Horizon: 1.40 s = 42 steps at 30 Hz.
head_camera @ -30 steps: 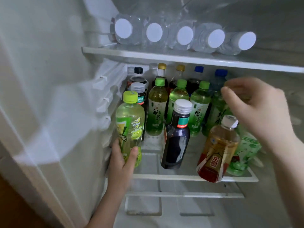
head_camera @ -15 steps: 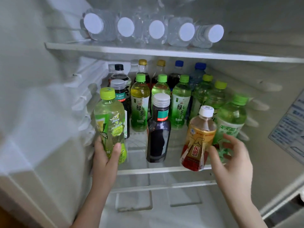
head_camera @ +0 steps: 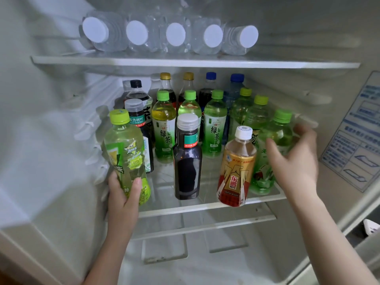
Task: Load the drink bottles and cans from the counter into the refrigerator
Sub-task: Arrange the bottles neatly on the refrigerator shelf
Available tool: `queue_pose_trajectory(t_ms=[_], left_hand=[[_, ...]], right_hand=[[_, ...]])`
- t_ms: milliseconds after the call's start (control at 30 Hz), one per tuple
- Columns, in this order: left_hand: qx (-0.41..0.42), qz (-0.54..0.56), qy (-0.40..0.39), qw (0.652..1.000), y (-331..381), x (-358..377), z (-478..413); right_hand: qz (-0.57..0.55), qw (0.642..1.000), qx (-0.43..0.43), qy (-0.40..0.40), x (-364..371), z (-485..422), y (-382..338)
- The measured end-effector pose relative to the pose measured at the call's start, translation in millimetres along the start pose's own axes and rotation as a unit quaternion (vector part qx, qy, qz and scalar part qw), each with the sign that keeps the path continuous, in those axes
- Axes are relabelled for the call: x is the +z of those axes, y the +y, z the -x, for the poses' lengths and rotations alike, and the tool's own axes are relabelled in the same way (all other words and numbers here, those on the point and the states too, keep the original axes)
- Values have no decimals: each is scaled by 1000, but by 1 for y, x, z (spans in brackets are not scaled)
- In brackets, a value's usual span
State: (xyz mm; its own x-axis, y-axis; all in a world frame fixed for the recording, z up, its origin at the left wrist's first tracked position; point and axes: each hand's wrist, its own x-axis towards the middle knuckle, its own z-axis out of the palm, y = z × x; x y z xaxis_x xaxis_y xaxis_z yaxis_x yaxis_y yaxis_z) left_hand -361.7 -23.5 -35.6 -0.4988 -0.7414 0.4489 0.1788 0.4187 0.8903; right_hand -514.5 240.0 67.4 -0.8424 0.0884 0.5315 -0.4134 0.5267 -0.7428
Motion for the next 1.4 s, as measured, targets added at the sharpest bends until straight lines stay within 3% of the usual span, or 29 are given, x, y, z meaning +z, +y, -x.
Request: queue_pose_trajectory(t_ms=[133,633,933,1267,1400], left_hand=[[-3,-5,-3,1000,0,-1,-1],[8,-24,-12,1000,-3,-1,-2],[-8,-54,16,998,3,20,-6],[-20,-17,-29,999,9,53,-11],[-40,52,-61,996,7,49,-11]], right_hand=[[0,998,38,-51,5,-2,3],[-14,1000,-16,-17,-7,-4,19],[-11,998,-8,-63,0,-5,17],[-6,997,-30,-75,-6,-5,19],[10,997,-24,-75,-9,-6,13]])
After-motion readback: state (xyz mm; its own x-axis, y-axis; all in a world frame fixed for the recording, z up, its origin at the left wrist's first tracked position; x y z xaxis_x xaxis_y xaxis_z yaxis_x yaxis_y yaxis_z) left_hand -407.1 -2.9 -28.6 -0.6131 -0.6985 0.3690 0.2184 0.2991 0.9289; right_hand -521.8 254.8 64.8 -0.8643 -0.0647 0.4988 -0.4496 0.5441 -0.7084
